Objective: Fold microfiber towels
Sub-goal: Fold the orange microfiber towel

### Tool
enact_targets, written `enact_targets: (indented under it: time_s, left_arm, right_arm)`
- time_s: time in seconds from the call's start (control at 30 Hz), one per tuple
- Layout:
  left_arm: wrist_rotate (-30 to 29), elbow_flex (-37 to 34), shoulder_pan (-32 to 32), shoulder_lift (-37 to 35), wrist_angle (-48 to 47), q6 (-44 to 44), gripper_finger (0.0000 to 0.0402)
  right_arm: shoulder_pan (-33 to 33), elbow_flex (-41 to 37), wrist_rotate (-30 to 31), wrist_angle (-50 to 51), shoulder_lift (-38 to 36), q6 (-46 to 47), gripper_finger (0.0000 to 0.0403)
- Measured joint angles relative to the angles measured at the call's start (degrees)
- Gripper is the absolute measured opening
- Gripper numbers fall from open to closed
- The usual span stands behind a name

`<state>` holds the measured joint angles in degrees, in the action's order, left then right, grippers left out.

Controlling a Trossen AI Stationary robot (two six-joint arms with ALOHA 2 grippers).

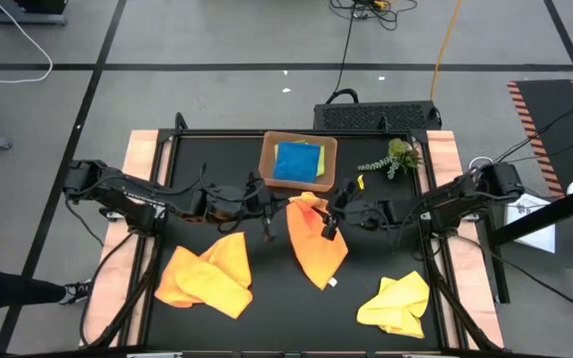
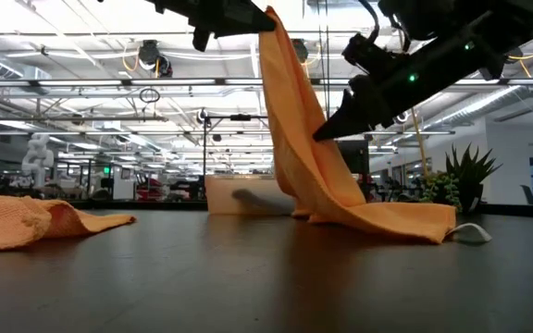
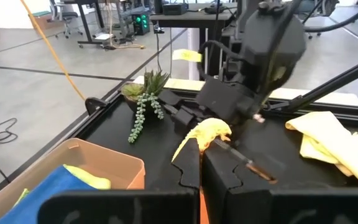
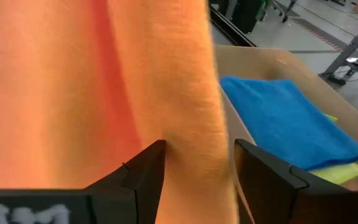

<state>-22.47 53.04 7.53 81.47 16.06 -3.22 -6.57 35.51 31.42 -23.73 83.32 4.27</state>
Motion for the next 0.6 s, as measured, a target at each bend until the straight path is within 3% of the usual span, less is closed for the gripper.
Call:
enact_targets:
  time_s: [0.6]
  left_arm:
    - [-1.2,0.0,-1.2,0.0,-3.1,-0.9,0.0002]
  right_arm:
    - [-8.5,0.0,4.8,0.0,-4.9,-2.4,0.0185]
